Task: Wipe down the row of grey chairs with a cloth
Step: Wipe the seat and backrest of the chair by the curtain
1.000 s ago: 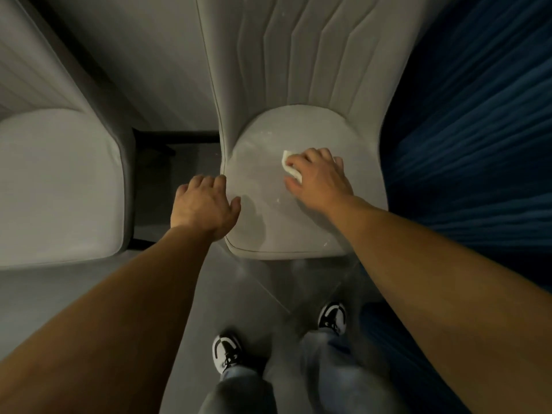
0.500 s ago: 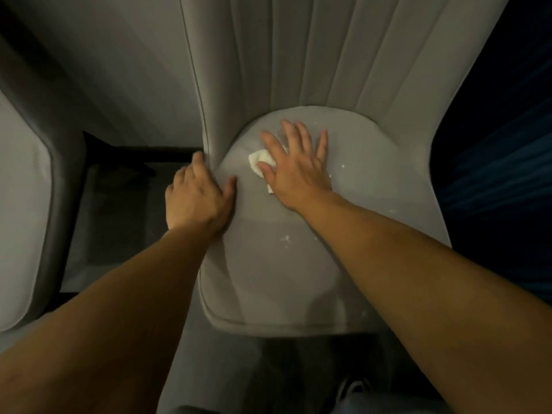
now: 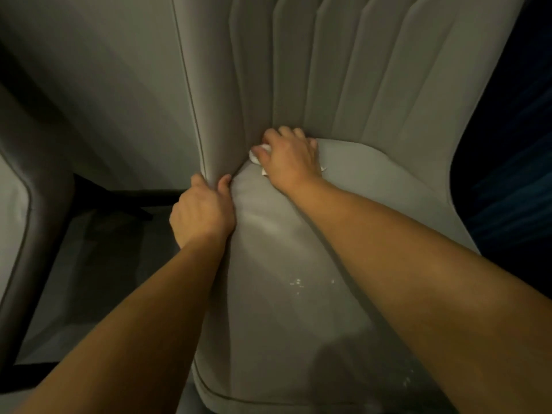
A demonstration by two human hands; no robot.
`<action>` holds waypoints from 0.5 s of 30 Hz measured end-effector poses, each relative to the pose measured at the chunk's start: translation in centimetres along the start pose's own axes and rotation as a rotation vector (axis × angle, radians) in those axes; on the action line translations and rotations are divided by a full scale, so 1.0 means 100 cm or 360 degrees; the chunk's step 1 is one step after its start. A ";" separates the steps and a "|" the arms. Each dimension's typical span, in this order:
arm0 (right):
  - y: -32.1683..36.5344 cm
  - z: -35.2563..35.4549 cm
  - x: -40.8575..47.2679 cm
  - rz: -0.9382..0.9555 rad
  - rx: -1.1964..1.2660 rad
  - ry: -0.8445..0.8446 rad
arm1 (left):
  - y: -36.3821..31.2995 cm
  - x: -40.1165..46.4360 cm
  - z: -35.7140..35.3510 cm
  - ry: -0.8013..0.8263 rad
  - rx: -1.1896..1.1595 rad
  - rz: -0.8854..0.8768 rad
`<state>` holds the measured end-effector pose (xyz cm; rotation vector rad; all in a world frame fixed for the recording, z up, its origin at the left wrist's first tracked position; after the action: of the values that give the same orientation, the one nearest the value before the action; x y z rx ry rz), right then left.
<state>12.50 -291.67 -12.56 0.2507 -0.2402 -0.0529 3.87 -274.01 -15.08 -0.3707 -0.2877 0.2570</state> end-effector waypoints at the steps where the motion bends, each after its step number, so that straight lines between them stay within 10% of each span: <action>1: 0.000 0.000 -0.006 0.0047 0.0009 0.0059 | -0.001 -0.001 0.001 -0.0009 -0.0004 0.0003; 15: -0.020 0.036 -0.121 0.0390 -0.0104 0.0750 | -0.006 -0.007 0.007 0.0012 -0.0003 0.0003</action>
<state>-0.13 -293.47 -12.42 0.1612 0.2005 0.2389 3.06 -274.51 -14.38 -0.3736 -0.2804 0.2572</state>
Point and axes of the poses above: each hand's wrist, its own x-axis towards the middle knuckle, its own z-axis out of the back of the hand, y = z × x, the point moved 6 cm from there along x, towards the middle knuckle, and after that the axes turned 11 degrees about -z, right-handed, at the moved point
